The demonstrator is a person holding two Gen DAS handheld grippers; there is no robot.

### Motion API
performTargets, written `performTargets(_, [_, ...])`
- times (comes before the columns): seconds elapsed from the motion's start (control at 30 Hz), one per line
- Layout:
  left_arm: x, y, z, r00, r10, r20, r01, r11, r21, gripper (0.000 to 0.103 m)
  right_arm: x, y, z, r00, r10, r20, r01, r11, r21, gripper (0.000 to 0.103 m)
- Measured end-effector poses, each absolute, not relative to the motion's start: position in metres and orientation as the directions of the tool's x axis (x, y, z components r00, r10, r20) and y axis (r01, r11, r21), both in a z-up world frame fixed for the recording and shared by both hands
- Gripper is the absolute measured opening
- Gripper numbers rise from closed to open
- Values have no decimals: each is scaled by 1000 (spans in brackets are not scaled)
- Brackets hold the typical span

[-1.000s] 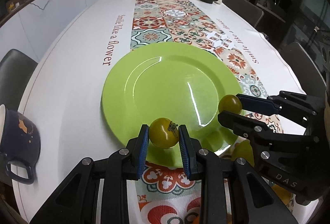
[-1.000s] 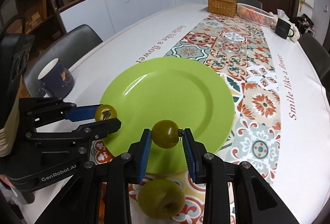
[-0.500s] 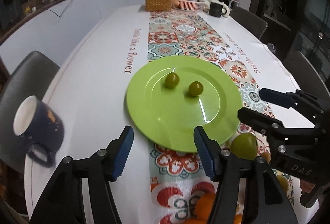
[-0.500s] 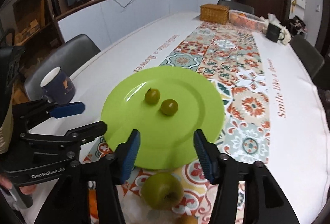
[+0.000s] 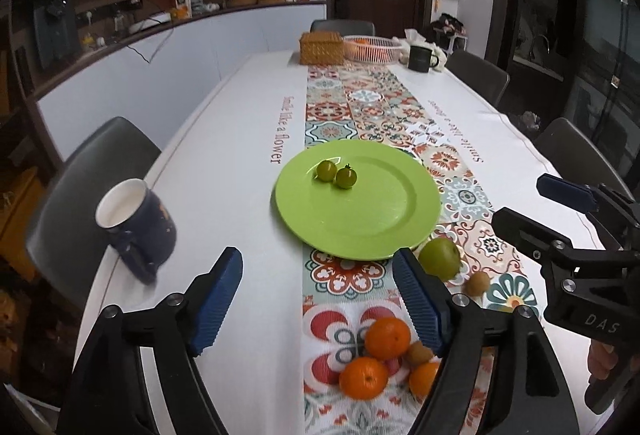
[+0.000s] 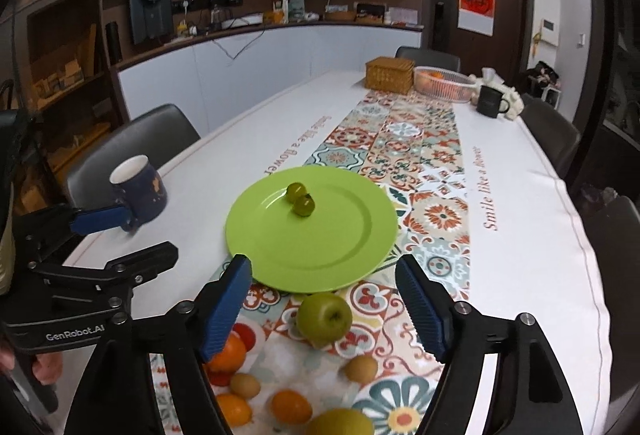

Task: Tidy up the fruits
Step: 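Withdraw both open tools back toward the loose fruit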

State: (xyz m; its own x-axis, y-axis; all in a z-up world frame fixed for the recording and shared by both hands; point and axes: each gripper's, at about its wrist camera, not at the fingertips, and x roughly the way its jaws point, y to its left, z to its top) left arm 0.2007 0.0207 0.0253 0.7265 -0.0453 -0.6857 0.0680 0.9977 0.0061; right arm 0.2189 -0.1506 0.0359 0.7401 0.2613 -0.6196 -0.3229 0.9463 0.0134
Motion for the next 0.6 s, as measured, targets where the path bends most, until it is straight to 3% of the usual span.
performTargets(0.27, [158,19,34,758,-31,-652,60,998,22,87,180,-162,48,777,220,-591,-269,963,5,79])
performTargets(0.6, [121,22,28,771,10,-637,44,997,70,90,145,-168,45,807,138,-575,-198,979,-43,79])
